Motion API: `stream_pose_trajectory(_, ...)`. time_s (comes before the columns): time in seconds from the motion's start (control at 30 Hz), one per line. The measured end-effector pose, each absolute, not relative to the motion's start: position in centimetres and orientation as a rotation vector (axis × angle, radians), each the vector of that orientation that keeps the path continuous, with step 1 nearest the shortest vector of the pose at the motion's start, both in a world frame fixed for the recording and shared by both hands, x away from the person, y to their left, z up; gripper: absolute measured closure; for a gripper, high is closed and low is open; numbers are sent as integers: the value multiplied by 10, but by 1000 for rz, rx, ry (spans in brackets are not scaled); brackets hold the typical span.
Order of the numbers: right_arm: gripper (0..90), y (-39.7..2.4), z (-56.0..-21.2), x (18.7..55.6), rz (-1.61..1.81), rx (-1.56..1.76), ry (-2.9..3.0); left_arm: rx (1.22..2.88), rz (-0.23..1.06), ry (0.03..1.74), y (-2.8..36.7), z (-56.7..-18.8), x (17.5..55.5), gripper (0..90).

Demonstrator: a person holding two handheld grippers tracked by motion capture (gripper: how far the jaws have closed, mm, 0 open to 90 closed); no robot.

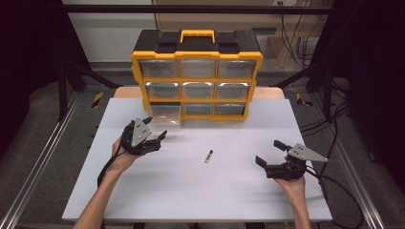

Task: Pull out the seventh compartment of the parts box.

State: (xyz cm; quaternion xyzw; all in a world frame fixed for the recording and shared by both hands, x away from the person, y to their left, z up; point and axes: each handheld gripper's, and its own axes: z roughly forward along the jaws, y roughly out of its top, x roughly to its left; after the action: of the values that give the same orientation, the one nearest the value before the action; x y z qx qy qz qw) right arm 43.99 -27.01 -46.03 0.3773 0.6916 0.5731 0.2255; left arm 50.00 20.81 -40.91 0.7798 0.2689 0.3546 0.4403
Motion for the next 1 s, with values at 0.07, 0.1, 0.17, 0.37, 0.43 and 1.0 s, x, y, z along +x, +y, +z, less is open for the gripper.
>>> stream_pose_trajectory(0.07,5,-270,-460,440,1579,1042,1910,1913,851,690,210,-408,499,262)
stream_pose_trajectory(0.1,4,-270,-460,440,1579,1042,1910,1902,832,700,212,-408,498,247)
stream_pose_trajectory(0.17,5,-270,-460,440,1579,1042,1908,1898,798,717,214,-407,497,219)
stream_pose_trajectory(0.37,5,-270,-460,440,1579,1043,1907,1869,751,740,216,-406,493,167)
stream_pose_trajectory(0.43,5,-270,-460,440,1576,1044,1907,1850,738,743,217,-406,492,149)
stream_pose_trajectory(1.0,4,-271,-459,439,1583,1052,1901,1793,613,780,215,-415,479,47)
